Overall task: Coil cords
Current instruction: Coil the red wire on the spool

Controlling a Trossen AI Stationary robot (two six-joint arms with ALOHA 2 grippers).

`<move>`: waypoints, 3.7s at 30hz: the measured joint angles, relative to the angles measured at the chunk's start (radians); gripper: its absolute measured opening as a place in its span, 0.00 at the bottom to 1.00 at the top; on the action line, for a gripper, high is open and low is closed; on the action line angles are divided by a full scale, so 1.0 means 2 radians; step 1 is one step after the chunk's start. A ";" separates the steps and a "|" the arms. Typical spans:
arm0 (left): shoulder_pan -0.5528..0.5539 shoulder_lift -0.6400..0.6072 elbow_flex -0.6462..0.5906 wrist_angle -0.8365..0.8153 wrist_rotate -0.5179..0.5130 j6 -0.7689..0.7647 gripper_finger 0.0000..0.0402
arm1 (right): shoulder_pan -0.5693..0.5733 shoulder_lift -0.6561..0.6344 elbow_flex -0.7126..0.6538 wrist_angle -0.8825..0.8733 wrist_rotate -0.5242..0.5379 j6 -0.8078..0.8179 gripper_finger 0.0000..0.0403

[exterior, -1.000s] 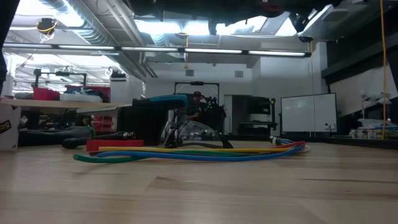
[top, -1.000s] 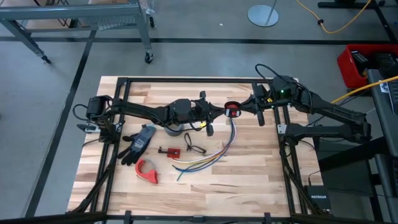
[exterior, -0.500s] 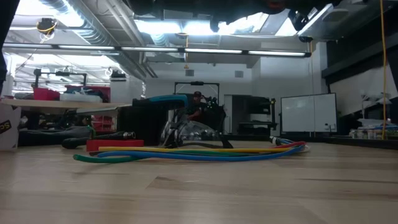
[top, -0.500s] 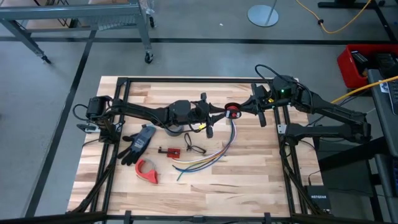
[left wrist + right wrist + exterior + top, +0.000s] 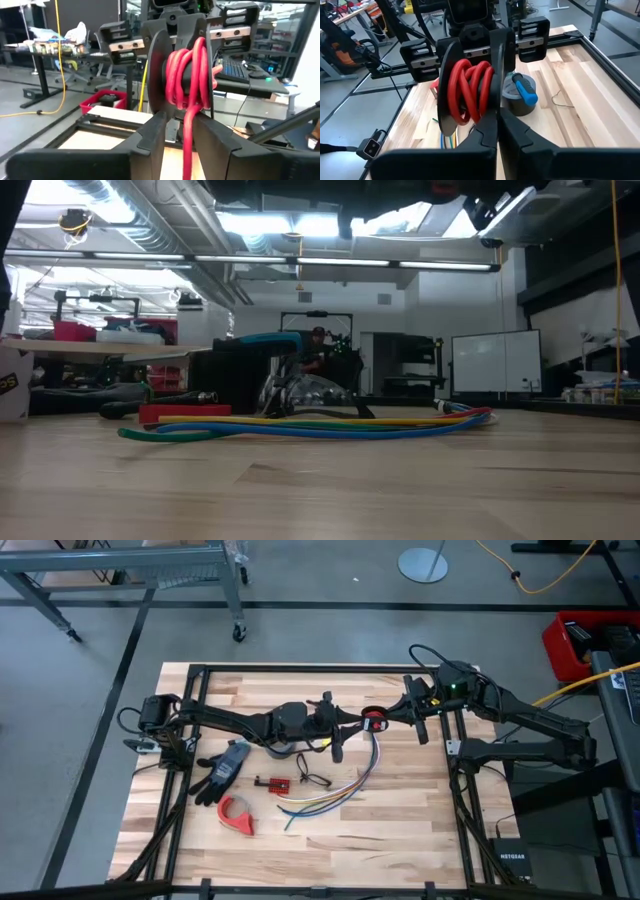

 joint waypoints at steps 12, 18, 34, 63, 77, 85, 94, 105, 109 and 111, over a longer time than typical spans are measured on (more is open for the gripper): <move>0.000 0.000 0.000 -0.005 -0.001 -0.062 0.20 | 0.000 0.000 0.000 -0.005 0.001 0.000 0.01; 0.001 0.000 0.000 -0.010 -0.001 -0.064 0.20 | 0.000 0.000 0.000 -0.008 -0.003 0.000 0.01; 0.002 -0.001 0.000 -0.017 -0.004 -0.063 0.19 | 0.000 0.000 0.000 -0.010 -0.034 0.001 0.01; -0.007 -0.001 0.000 0.041 0.073 0.070 0.19 | 0.001 0.008 0.000 0.000 -0.074 0.002 0.01; -0.008 -0.001 0.000 0.035 0.057 0.084 0.01 | 0.000 0.024 0.000 0.022 -0.089 0.000 0.01; -0.008 -0.002 0.000 0.035 0.040 0.087 0.00 | 0.000 0.013 -0.001 0.029 -0.073 0.002 0.12; -0.008 -0.008 0.001 -0.014 0.006 0.089 0.00 | 0.000 0.012 -0.001 0.032 -0.078 0.018 0.21; -0.008 -0.039 0.001 -0.065 -0.028 0.113 0.00 | 0.000 0.011 -0.001 0.036 -0.080 0.019 0.32; -0.008 -0.049 0.000 -0.083 -0.039 0.117 0.00 | 0.000 0.010 -0.001 0.034 -0.069 0.018 0.33; -0.008 -0.056 0.000 -0.092 -0.044 0.118 0.00 | 0.000 0.010 -0.001 0.034 -0.056 0.018 0.33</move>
